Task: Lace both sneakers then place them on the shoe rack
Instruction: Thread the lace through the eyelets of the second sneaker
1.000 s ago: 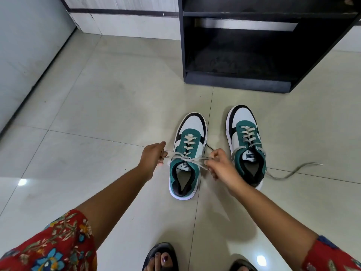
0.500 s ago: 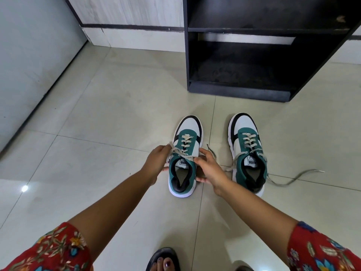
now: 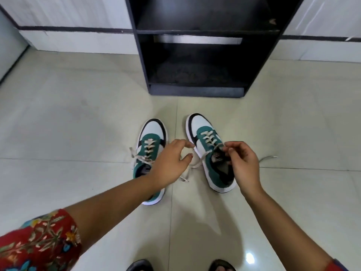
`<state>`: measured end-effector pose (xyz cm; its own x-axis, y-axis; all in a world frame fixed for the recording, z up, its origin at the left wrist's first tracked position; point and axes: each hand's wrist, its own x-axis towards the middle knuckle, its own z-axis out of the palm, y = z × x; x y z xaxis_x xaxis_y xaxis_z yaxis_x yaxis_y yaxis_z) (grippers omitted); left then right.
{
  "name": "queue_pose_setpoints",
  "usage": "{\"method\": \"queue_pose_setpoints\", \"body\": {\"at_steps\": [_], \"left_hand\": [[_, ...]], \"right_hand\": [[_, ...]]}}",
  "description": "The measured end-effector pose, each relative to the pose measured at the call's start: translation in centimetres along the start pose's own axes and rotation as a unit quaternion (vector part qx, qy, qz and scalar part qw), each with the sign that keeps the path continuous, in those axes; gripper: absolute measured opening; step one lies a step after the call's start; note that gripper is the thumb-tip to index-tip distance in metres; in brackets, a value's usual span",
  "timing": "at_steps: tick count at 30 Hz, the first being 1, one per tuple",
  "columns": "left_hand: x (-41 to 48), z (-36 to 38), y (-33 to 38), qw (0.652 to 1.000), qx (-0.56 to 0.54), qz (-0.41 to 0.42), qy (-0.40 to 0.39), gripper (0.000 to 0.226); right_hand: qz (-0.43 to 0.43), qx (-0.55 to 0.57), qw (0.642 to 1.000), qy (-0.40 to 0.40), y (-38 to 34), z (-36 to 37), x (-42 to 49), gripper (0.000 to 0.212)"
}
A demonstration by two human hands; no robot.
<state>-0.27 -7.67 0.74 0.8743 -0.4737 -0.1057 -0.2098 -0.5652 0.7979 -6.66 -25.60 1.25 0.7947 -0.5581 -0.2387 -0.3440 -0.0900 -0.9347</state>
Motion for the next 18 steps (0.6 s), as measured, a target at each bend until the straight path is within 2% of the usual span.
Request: {"method": "queue_pose_setpoints", "body": {"at_steps": [2, 5, 8, 12, 18], "left_hand": [[1.3, 0.6, 0.4, 0.998, 0.008, -0.022, -0.053, 0.027], [2.8, 2.0, 0.8, 0.994, 0.007, -0.060, -0.087, 0.032], [2.9, 3.6, 0.7, 0.996, -0.006, -0.076, -0.054, 0.026], [2.1, 4.2, 0.3, 0.998, -0.007, -0.055, -0.022, 0.002], [2.9, 3.2, 0.2, 0.999, 0.011, -0.039, -0.031, 0.006]], "right_hand": [[-0.001, -0.065, 0.998, 0.007, 1.2, -0.8, 0.8, 0.023], [0.005, -0.111, 0.993, -0.037, 2.7, -0.7, 0.9, 0.040], [-0.027, -0.132, 0.990, -0.027, 3.4, 0.0, 0.2, 0.036], [-0.030, -0.141, 0.988, -0.052, 4.0, -0.2, -0.5, 0.030], [-0.067, -0.197, 0.975, -0.077, 3.2, -1.0, 1.5, 0.008]]}}
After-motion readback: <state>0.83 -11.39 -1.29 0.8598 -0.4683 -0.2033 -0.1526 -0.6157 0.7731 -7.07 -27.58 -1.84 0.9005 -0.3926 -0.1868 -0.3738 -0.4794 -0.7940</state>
